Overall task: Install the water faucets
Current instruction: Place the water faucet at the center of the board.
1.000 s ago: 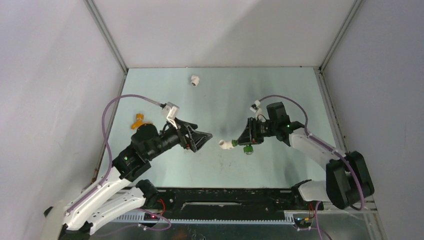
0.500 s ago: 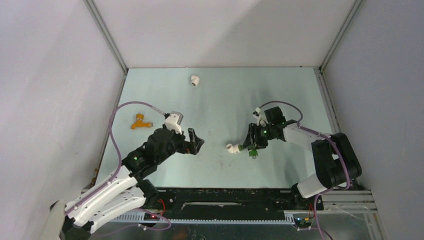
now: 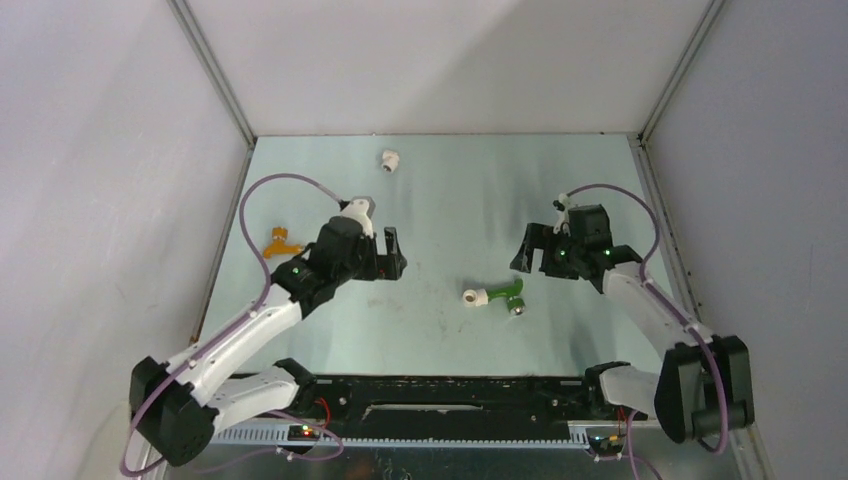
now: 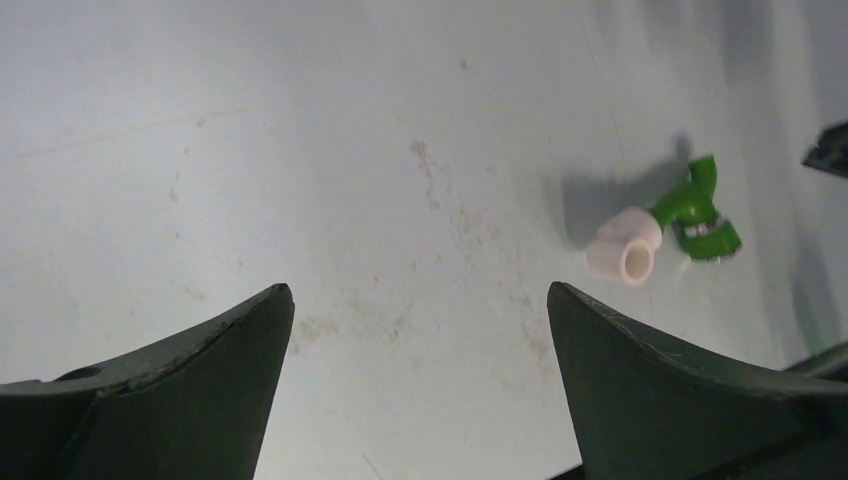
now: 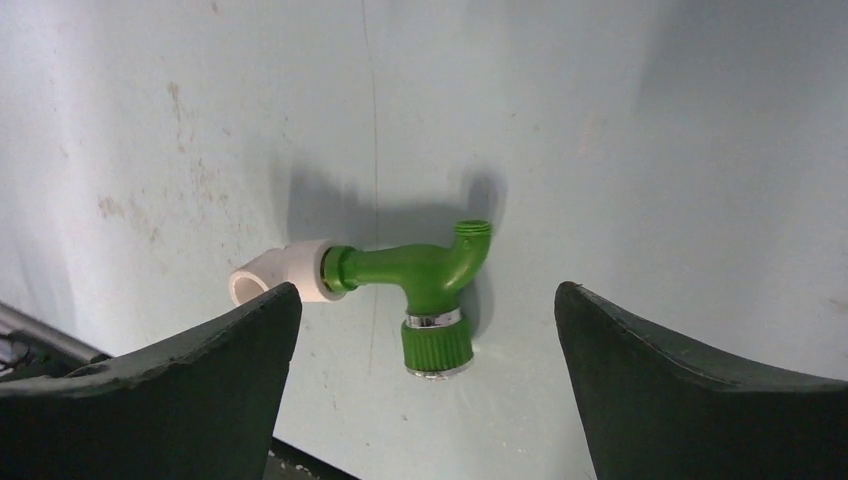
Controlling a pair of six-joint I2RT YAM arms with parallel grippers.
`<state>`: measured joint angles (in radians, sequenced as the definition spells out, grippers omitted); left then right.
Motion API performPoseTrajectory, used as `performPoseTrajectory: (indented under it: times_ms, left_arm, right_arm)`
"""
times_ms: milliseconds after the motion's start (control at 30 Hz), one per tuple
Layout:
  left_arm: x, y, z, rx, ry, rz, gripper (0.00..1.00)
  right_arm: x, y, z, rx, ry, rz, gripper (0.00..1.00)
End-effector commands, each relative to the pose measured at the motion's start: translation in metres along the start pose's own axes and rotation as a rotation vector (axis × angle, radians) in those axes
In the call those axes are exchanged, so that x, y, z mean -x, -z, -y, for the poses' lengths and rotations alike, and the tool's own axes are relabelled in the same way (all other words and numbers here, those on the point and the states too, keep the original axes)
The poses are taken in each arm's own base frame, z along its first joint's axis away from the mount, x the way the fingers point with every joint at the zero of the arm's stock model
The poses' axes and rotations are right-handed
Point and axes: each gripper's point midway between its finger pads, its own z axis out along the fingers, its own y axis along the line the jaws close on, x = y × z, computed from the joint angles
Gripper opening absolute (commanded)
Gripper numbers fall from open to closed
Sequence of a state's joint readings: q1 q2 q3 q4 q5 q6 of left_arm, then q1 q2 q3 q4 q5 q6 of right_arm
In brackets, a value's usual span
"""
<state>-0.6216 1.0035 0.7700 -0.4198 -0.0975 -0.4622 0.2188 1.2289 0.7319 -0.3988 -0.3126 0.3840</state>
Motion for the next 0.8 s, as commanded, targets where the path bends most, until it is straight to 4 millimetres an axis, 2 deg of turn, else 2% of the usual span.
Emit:
performPoseTrajectory:
  times_ms: [0,100,267,433,600,667,767]
  left_arm:
    - [0.05,-0.013,0.004,-0.026,0.034,0.093,1.0]
    - [0.077,-0.031,-0.008,0.006,0.032,0.105,1.0]
    - [0.112,-0.076,-0.041,0.154,-0.026,0.012,1.0]
    - [0.143,-0.126,-0.068,0.248,-0.109,-0.092,1.0]
    - [0.185,-0.175,-0.097,0.308,-0.122,-0.075,1.0]
    - [0.195,-0.195,-0.109,0.315,-0.106,-0.076,1.0]
    - [0.21,-0.225,-0.116,0.293,-0.094,-0.074,1.0]
  right_arm:
    - [0.022,0.025,0.009,-0.073,0.034,0.125,0.99]
    - [0.029,0.04,0.005,-0.06,0.026,0.18,0.99]
    - [0.034,0.051,-0.002,-0.016,0.003,0.212,0.99]
    - [0.036,0.055,-0.008,0.029,-0.004,0.218,1.0]
    - [0.038,0.057,-0.017,0.079,-0.017,0.22,0.99]
    - [0.039,0.058,-0.019,0.092,-0.025,0.226,0.99]
    - [0.043,0.062,-0.025,0.121,-0.04,0.241,0.99]
